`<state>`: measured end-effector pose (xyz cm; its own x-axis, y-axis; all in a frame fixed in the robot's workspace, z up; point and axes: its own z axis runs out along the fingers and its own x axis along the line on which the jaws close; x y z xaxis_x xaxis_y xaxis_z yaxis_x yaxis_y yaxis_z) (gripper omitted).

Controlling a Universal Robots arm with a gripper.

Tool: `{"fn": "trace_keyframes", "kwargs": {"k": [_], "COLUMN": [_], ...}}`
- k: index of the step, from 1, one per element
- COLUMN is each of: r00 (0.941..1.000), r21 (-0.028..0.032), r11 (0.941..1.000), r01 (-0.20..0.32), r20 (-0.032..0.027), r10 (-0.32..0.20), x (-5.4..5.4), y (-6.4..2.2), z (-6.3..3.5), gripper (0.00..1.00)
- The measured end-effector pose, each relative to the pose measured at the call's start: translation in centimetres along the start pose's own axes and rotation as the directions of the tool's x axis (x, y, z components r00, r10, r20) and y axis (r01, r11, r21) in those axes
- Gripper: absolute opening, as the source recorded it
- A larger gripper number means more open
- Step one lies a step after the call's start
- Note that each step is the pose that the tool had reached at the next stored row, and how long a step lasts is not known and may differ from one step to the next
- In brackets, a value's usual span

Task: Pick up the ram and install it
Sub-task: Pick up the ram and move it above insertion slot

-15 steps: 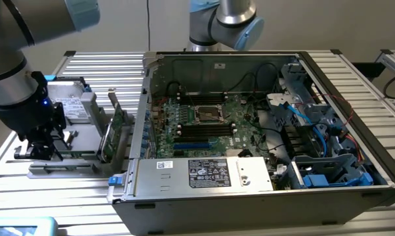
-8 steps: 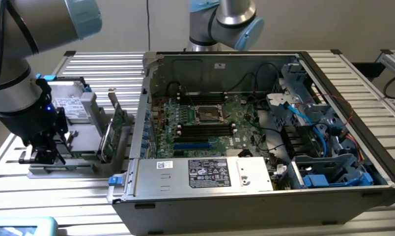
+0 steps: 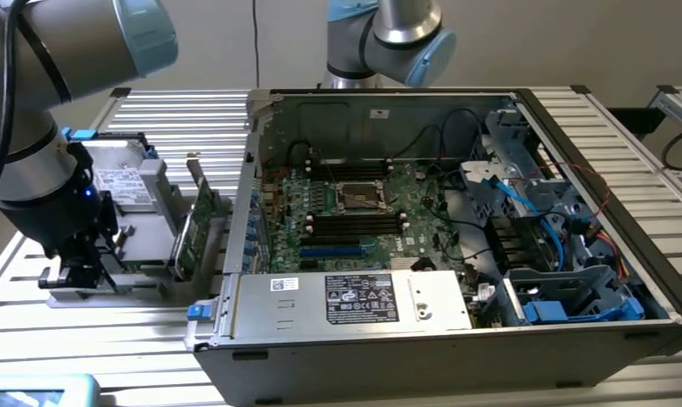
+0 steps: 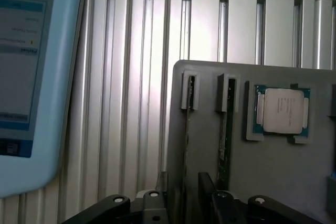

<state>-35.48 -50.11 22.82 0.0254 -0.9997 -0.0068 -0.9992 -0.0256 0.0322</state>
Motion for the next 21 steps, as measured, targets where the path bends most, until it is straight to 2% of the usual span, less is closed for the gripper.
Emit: {"fn": "trace_keyframes", "kwargs": {"k": [3,8,15,21], "r00": [1.0000,1.0000,1.0000,0.9999], "r21": [0.0024,0.0023,0.0026,0.0024], "r11": [1.0000,1.0000,1.0000,1.0000], "r01": [0.000,0.000,0.000,0.000], "r20": [-0.0007,-0.0090,-0.0092,-0.0110], "r10": [0.000,0.000,0.000,0.000], "x": [-0.1,-0.4,-0.4,-0.7], "y": [0.00,0.04,0.16,0.15], "z": [0.48,1.21,2.36,2.69], "gripper": [0.36,0.36,0.36,0.36]}}
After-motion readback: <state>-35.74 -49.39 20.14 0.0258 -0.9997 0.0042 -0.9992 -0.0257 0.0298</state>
